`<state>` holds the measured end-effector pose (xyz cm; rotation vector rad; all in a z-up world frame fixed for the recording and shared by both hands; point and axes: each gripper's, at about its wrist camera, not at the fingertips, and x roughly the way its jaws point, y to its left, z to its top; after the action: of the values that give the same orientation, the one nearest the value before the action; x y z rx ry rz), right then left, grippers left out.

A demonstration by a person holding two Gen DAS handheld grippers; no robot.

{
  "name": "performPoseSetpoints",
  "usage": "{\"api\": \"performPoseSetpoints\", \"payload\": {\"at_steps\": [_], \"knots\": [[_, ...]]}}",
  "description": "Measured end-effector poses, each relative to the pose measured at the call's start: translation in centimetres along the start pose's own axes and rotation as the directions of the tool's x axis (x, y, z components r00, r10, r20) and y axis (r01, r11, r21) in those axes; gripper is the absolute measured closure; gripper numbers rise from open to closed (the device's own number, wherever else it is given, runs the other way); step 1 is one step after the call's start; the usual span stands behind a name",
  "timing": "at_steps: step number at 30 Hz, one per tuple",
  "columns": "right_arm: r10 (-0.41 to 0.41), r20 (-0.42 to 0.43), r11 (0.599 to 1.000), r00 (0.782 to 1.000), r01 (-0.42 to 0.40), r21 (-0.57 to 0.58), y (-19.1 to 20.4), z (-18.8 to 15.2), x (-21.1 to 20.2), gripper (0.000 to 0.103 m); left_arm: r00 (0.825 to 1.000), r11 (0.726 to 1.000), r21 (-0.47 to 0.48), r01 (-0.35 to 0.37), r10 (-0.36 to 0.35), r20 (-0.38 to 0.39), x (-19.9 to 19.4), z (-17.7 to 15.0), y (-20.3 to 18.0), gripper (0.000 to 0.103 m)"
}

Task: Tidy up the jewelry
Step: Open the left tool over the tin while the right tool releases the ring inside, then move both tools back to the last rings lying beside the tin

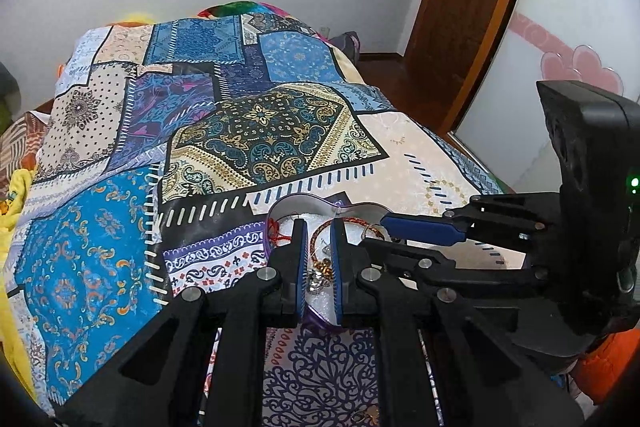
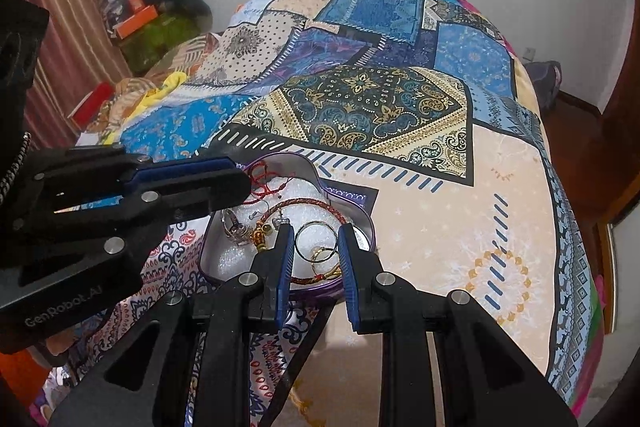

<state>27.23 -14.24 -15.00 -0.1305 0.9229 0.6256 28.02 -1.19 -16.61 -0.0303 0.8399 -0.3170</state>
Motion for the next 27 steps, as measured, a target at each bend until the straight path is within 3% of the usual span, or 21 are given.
{"api": "performPoseSetpoints", "payload": {"at_steps": [5,9,13,15,17,27], "knots": [[-0.012,-0.003,1.000,1.000,0.012,-0.009,0.1,0.1,0.0,0.082,1.000,1.000,-0.010,-0.017,0.017,0.007,-0.6,-0.2,0.4,0.094],[-0.031,0.012,0.999,0.999,0.031,-0.018,0.4,0.1,-0.4,0.071,0.999,0.999,-0.015,-0.035,0.035,0.009,-1.1,-0.4,0.8,0.094],[-0.037,0.026,0.999,0.999,0.038,-0.023,0.8,0.2,-1.3,0.070,0.999,0.998,-0.022,-0.050,0.051,0.003,-1.8,-0.7,1.0,0.093],[-0.046,0.036,0.999,0.998,0.047,-0.027,1.0,0.2,-1.8,0.070,0.998,0.998,-0.021,-0.061,0.061,0.002,-2.3,-1.0,1.0,0.087],[-0.051,0.049,0.998,0.998,0.052,-0.030,1.3,0.1,-2.7,0.070,0.997,0.997,-0.019,-0.071,0.071,0.012,-3.0,-1.3,0.8,0.074],[-0.054,0.082,0.997,0.995,0.058,-0.045,3.0,-0.7,-5.8,0.070,0.992,0.993,-0.018,-0.113,0.114,0.056,-7.5,-2.6,0.6,0.070]]}}
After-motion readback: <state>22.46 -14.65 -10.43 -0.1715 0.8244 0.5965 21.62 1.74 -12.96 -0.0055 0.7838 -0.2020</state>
